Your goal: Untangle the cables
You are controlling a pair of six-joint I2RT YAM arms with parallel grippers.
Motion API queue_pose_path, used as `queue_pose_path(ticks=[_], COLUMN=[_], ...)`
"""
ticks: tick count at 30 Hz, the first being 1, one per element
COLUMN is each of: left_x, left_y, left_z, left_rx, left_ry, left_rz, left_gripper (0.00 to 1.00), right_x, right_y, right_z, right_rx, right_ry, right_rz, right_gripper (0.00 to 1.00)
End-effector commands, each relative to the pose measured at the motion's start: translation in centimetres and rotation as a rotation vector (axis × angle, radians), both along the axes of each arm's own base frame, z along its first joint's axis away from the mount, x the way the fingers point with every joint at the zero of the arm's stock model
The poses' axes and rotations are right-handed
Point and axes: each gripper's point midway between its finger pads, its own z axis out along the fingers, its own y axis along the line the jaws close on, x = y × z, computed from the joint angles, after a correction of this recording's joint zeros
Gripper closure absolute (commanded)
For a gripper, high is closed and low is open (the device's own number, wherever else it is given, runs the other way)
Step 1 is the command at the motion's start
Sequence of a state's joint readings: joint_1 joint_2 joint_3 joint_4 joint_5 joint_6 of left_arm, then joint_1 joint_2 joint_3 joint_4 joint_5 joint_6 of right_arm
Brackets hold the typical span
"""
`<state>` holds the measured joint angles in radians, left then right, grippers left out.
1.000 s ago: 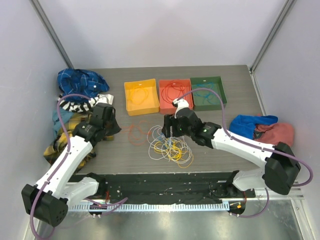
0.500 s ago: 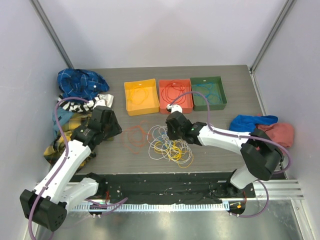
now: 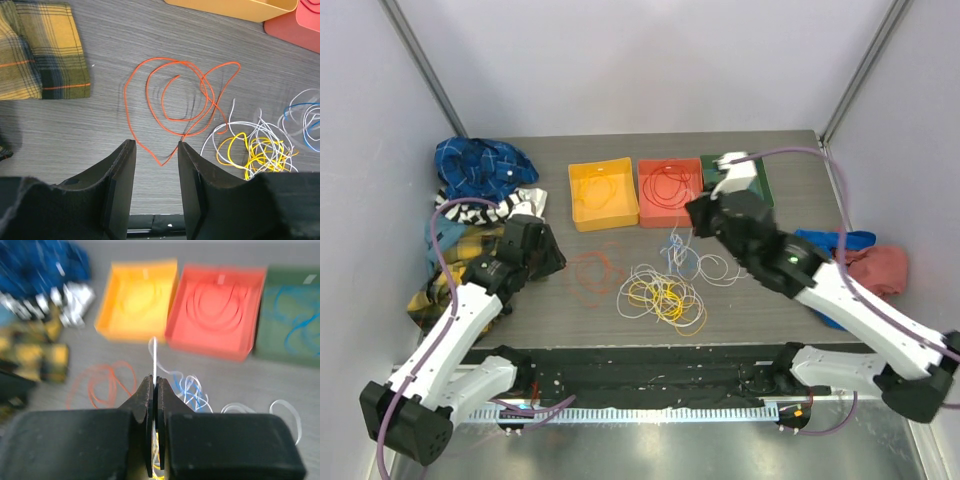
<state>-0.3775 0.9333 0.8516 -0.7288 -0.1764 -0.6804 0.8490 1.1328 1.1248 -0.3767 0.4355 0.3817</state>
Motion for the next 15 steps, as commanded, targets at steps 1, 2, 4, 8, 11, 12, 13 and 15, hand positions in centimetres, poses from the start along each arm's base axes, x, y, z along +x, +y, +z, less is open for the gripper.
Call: queue_pose_path(ticks=[1, 2, 4, 8, 11, 12, 13, 15], left_x=[1.0, 1.2, 1.3, 1.7, 1.5, 1.5, 1.5, 1.1], left_y=[-1.0, -1.3, -1.5, -2.4, -3.4, -3.9, -4.0, -5.0], left_z=[0.3, 0.4, 0.1, -0.1, -0.5, -0.4, -0.4, -0.2], left_rx=[-0.036, -0.048, -0.054, -0.088, -0.121, -0.14, -0.146, -0.183], left_ry=[-0.031, -0.033, -0.027, -0.02, 0.001, 0.002, 0.001, 0.004], left_rz=[-0.019, -0.028, -0.03, -0.049, -0.084, -0.104, -0.11, -0.158], left_gripper=[0.57, 0.57, 0.57, 0.58, 0.59, 0.59, 0.59, 0.59], right_x=[-1.5, -1.9, -2.6, -2.9, -2.4, -2.3, -1.9, -1.9], right_y=[-5.1, -5.9, -6.9, -7.6, -7.4, -7.3, -6.9, -6.3], right_z=[6.0, 6.1, 6.4, 2.7, -0.8, -1.7, -3.1, -4.9], right_rx=[-0.018, -0.029, -0.007, -0.041, -0.074, -0.087, -0.105, -0.112], right_ry=[-0.1, -0.095, -0.096, -0.038, 0.021, 0.037, 0.067, 0.107], right_rz=[-0.107, -0.123, -0.138, -0.179, -0.216, -0.222, -0.225, -0.22], right_gripper=[0.99, 0.99, 0.99, 0.99, 0.99, 0.99, 0.99, 0.99])
